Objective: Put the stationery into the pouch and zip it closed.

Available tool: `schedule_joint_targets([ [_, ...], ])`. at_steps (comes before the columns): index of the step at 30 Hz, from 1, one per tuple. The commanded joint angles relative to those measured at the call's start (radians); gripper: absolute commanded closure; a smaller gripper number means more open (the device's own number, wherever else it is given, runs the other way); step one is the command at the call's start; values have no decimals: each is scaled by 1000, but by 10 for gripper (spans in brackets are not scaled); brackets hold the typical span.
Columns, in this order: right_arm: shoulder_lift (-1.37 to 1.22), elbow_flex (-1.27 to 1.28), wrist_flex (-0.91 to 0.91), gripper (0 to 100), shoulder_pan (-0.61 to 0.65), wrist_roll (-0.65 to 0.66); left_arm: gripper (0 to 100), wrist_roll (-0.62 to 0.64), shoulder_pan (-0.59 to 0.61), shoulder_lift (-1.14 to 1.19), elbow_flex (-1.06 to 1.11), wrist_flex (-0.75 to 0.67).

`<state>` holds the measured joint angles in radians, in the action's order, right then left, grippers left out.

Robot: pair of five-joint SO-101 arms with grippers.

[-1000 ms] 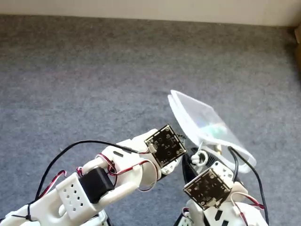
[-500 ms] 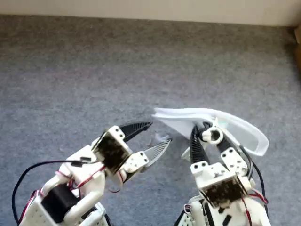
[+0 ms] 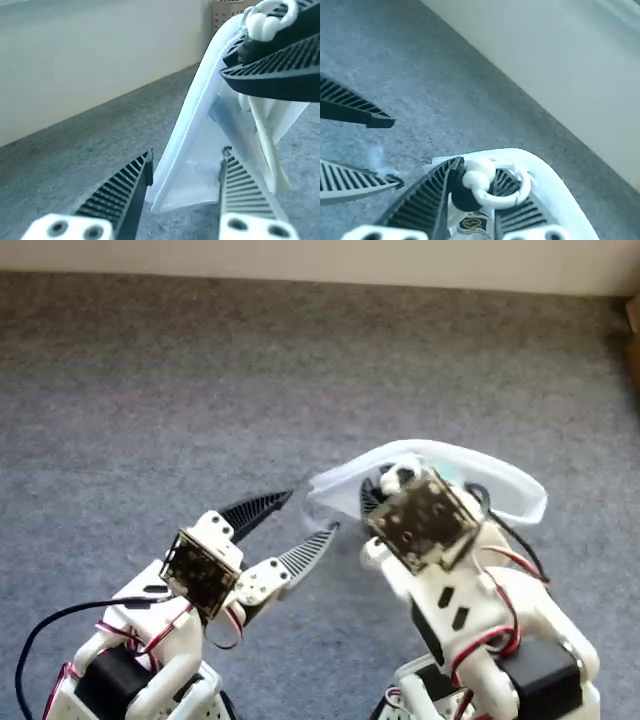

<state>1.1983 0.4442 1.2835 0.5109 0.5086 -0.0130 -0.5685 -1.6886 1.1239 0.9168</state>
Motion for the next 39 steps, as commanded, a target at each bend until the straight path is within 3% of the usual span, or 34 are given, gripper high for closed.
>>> schedule_joint_targets([
  [1,-91,-127,45,993,71,0,785,8,41,-7,-19,3],
  [15,-223,-151,199,993,214,0,785,8,105,-7,-39,9],
  [23,-219,-151,305,993,223,0,785,8,105,-7,-39,17],
  [32,-214,-153,433,993,223,63,784,8,94,-7,-87,83],
  [39,-108,-140,441,993,223,64,745,8,5,-7,-87,121],
])
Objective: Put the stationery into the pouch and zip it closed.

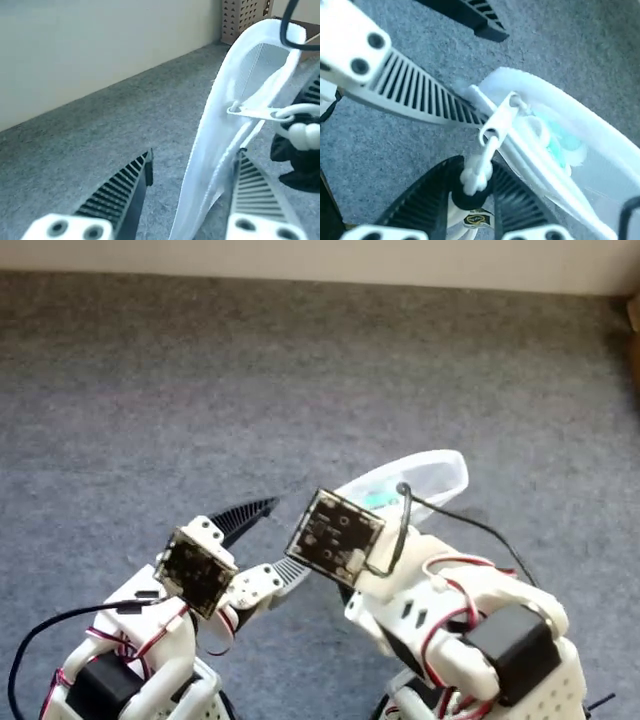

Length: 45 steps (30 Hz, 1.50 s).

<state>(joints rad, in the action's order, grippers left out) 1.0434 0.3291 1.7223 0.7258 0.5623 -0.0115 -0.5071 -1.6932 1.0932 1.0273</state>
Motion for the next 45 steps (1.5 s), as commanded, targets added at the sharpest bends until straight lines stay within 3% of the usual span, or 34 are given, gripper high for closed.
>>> schedule_joint_targets([
  [1,58,-21,5,993,8,11,745,6,-64,-2,-56,8],
  [16,76,44,12,993,8,51,746,8,-179,-2,-54,6],
  [35,76,44,19,993,-4,51,924,6,-196,-4,-58,-21],
  [40,76,36,16,993,-114,51,995,6,-196,-4,-59,-31],
  [45,76,35,1,993,-251,51,993,6,-217,-4,-56,-29],
])
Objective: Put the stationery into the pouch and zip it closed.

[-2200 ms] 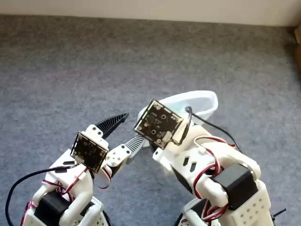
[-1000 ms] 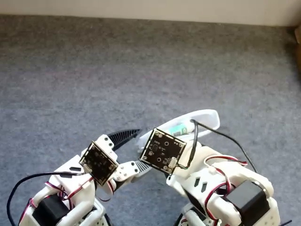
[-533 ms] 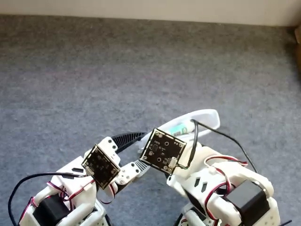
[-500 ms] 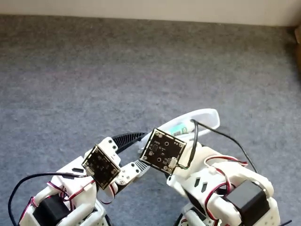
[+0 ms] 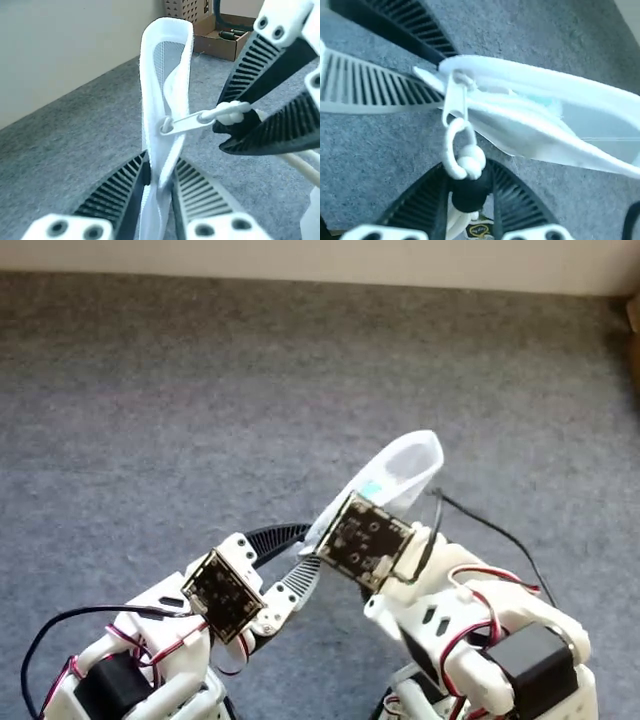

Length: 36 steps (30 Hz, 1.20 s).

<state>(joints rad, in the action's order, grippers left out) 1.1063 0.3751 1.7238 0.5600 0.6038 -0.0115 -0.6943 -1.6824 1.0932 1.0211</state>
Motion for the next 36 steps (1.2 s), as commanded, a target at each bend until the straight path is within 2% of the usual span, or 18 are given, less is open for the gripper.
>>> schedule_joint_targets([
  [1,13,-12,-19,993,-120,9,993,6,-36,-15,-56,-23],
  [6,13,-12,-133,993,-318,2,993,6,-33,-15,-54,-23],
  [9,13,-5,-185,993,-392,-32,993,6,-31,-15,-54,-23],
  [24,13,-4,-377,993,-588,-167,993,5,-31,-13,-54,6],
  [30,15,-4,-367,993,-581,-167,993,3,-31,-13,-54,2],
  [34,44,-4,-326,993,-498,-161,983,3,-31,-15,-56,-2],
  [36,81,-4,-303,993,-435,-160,941,8,-31,-15,-56,-2],
])
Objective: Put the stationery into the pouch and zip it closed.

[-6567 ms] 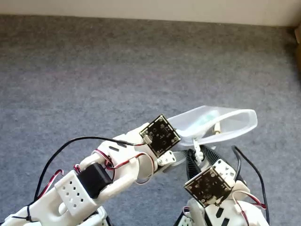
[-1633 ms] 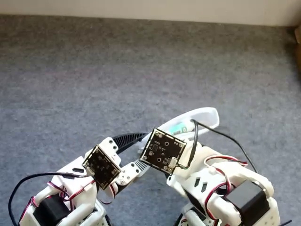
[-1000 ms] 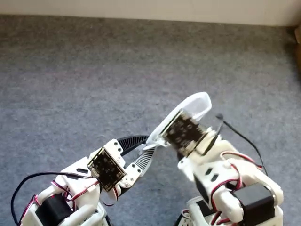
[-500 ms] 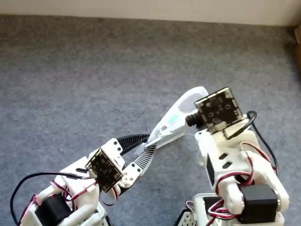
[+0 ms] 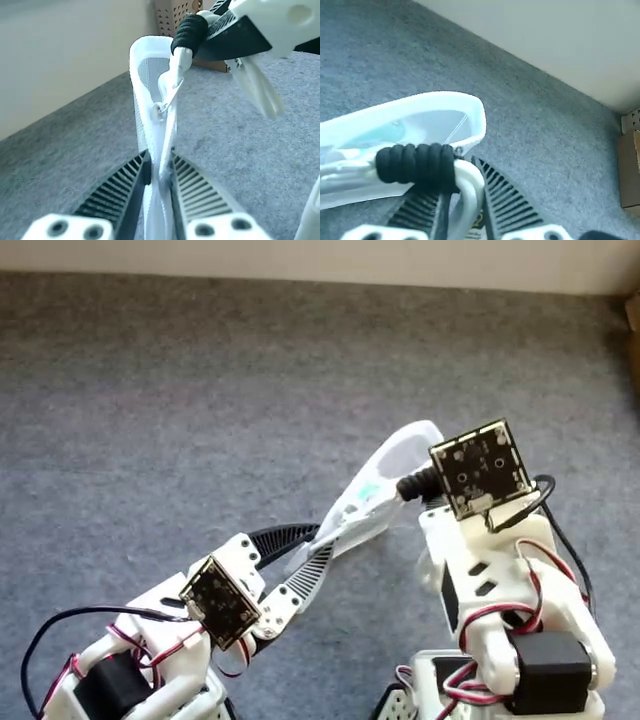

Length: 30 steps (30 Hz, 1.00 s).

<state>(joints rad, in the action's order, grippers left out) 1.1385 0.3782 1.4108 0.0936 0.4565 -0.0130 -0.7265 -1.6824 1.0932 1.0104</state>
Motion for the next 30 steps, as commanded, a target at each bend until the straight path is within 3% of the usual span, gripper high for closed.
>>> schedule_joint_targets([
  [1,68,-7,21,993,58,-12,912,12,1,-15,-56,9],
  [10,84,-4,59,993,110,43,874,14,1,-15,-56,-12],
  [17,82,-4,101,993,225,66,873,14,1,-15,-54,-81],
  [30,79,-4,101,993,231,69,880,14,-8,-13,62,-288],
])
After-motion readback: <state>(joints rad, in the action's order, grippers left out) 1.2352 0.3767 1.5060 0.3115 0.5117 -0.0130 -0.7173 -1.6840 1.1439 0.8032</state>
